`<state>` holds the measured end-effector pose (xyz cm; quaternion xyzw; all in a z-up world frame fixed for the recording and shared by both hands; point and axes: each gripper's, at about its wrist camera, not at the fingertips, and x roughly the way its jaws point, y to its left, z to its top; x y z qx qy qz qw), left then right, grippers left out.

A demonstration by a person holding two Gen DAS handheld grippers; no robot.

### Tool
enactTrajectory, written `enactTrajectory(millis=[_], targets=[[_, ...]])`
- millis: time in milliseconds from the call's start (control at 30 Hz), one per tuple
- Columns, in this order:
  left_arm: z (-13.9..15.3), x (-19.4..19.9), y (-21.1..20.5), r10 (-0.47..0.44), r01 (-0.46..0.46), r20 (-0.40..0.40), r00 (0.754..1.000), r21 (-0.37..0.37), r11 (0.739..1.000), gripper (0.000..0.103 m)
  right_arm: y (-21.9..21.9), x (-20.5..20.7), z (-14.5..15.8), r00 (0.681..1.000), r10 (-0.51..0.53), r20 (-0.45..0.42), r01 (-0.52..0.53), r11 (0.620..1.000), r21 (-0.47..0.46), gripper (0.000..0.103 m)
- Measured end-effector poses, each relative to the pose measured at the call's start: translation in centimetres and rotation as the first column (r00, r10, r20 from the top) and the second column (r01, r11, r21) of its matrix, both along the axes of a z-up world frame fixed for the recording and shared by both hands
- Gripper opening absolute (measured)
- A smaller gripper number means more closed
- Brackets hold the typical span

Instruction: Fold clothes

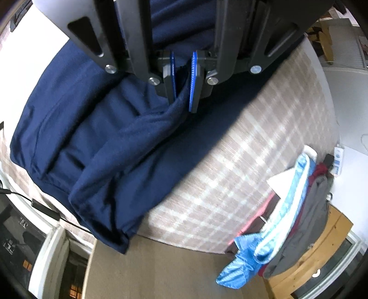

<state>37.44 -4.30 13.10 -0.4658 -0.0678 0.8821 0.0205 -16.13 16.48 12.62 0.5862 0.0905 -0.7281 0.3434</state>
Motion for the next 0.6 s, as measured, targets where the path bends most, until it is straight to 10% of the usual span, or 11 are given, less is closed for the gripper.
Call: enactTrajectory(millis=[233,600], targets=[[8.6,-0.2,-1.4,-0.020,-0.005,-0.203,0.979,-0.119,0.993,0.006,-2.9,-0.3,5.6,0.995,0.058,-0.077,-0.068,0.989,-0.133,0.008],[-2.6,0.2,7.5,-0.227,0.229,0.032,0.973,-0.072,0.971,0.006,3.1,-1.3,-2.5,1.000,0.011,0.009,-0.011,0.999,-0.033,0.008]])
